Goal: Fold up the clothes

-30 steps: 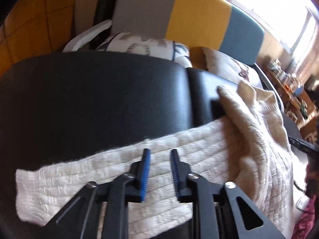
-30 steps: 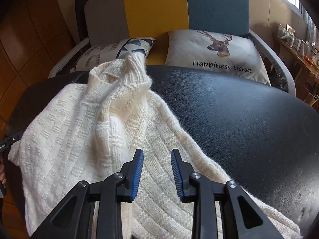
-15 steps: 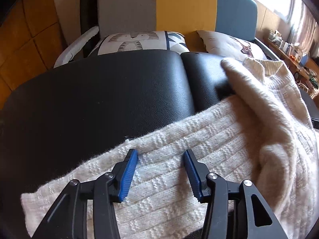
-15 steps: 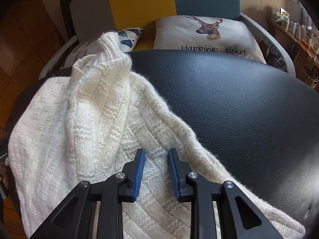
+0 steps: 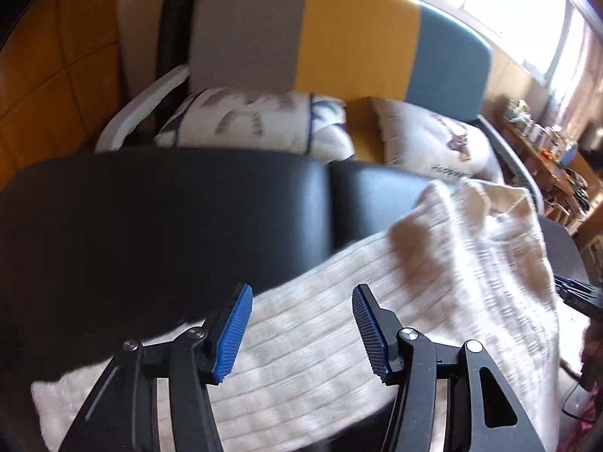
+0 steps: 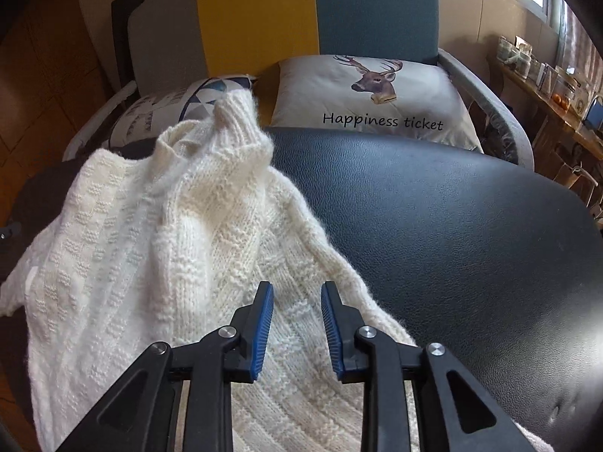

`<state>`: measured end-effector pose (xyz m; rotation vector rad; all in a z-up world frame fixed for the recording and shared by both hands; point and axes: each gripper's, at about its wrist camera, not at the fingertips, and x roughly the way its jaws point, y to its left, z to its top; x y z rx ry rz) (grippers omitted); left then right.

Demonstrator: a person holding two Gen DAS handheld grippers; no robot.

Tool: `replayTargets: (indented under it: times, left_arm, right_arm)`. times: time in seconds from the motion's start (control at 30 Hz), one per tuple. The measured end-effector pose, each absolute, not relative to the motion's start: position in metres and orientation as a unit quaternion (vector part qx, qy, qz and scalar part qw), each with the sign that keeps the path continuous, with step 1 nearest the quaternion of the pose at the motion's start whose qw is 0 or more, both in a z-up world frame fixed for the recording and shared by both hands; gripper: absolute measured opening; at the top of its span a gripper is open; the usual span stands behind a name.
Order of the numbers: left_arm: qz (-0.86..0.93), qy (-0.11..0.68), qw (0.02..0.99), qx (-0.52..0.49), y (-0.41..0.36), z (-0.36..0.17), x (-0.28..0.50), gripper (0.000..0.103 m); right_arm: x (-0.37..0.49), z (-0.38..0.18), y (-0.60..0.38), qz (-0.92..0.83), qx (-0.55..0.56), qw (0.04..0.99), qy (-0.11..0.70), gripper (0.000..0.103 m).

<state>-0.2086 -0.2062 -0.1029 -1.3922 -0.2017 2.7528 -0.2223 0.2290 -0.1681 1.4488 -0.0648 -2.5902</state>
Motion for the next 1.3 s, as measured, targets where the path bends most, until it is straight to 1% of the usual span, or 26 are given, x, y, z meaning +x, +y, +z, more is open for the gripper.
replayTargets:
  times: [0.1, 0.17, 0.2, 0.27, 0.33, 0.43, 0.53, 0.63, 0.93, 1.03, 1.1, 1.2, 1.27, 1.3]
  left_arm:
    - [0.889, -0.044, 0.059, -0.451, -0.172, -0.104, -0.234, 0.057]
    - [0.882, -0.030, 0.068, -0.464, -0.156, -0.115, -0.244, 0.057]
    - [0.877, -0.029, 0.074, -0.474, -0.150, -0.121, -0.247, 0.057]
    - [0.867, -0.040, 0.074, -0.492, -0.149, -0.132, -0.251, 0.057]
    - [0.863, -0.044, 0.064, -0.499, -0.150, -0.139, -0.250, 0.057]
    - [0.861, -0.046, 0.064, -0.502, -0.154, -0.145, -0.247, 0.060]
    - [0.860, -0.048, 0.063, -0.504, -0.158, -0.152, -0.243, 0.060]
    - [0.859, -0.050, 0.063, -0.507, -0.162, -0.158, -0.240, 0.060]
    - [0.860, -0.013, 0.056, -0.508, -0.162, -0.161, -0.246, 0.062]
    - [0.858, -0.006, 0.038, -0.512, -0.161, -0.155, -0.248, 0.062]
    - [0.862, 0.005, 0.029, -0.506, -0.160, -0.148, -0.239, 0.061]
    - [0.864, -0.020, 0.058, -0.500, -0.162, -0.135, -0.212, 0.061]
    - [0.859, -0.056, 0.078, -0.503, -0.170, -0.129, -0.188, 0.061]
    - [0.852, -0.087, 0.097, -0.507, -0.176, -0.128, -0.174, 0.061]
  right_arm:
    - [-0.230, -0.162, 0.235, -0.866, 0.481, 0.118, -0.069, 0.029]
    - [-0.233, -0.163, 0.238, -0.853, 0.482, 0.157, -0.121, 0.029]
    - [-0.235, -0.164, 0.241, -0.839, 0.485, 0.185, -0.160, 0.029]
    - [-0.241, -0.170, 0.246, -0.817, 0.497, 0.201, -0.213, 0.029]
    - [-0.246, -0.174, 0.250, -0.824, 0.497, 0.174, -0.210, 0.029]
    - [-0.258, -0.200, 0.266, -0.801, 0.526, 0.145, -0.247, 0.029]
    - [-0.259, -0.206, 0.278, -0.793, 0.517, 0.163, -0.277, 0.026]
    - [-0.255, -0.206, 0.282, -0.803, 0.509, 0.163, -0.264, 0.026]
    - [-0.247, -0.192, 0.282, -0.835, 0.516, 0.113, -0.156, 0.026]
    - [-0.241, -0.183, 0.282, -0.836, 0.519, 0.101, -0.147, 0.028]
    - [-0.225, -0.174, 0.283, -0.837, 0.514, 0.113, -0.147, 0.029]
    - [-0.195, -0.163, 0.285, -0.838, 0.508, 0.130, -0.152, 0.030]
    - [-0.167, -0.160, 0.287, -0.834, 0.508, 0.143, -0.161, 0.030]
    - [-0.151, -0.158, 0.287, -0.833, 0.511, 0.141, -0.161, 0.030]
